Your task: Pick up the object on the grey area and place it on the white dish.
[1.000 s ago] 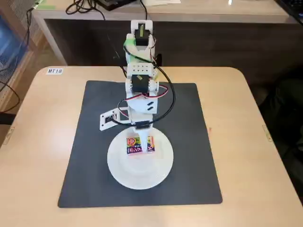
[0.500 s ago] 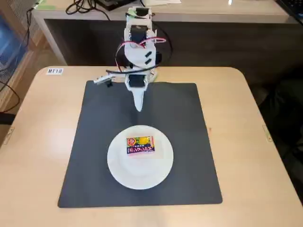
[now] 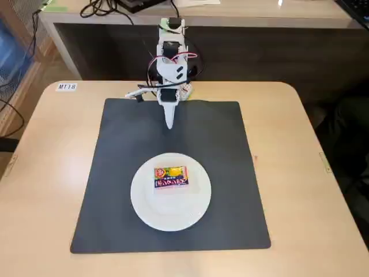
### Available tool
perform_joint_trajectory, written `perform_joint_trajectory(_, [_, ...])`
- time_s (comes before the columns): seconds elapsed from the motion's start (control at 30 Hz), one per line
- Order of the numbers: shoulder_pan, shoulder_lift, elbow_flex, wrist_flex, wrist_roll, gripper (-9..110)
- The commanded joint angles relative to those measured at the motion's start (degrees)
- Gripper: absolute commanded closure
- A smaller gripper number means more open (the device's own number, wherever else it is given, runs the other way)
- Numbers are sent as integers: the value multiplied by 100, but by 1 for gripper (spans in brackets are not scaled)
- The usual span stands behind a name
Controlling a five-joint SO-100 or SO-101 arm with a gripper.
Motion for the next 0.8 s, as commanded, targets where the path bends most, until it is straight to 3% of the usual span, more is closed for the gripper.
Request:
perform_joint_trajectory(0.0, [9, 738, 369, 44, -88, 102])
perform_joint_trajectory(0.23, [9, 1837, 1213, 255, -149, 102])
perform_joint_trajectory(0.67, [-114, 1828, 1723, 176, -255, 102])
perform_joint_trajectory(0.73, [-114, 1828, 1723, 176, -255, 92])
perform_joint_trajectory(0.77, [-79, 1828, 1723, 176, -237, 95])
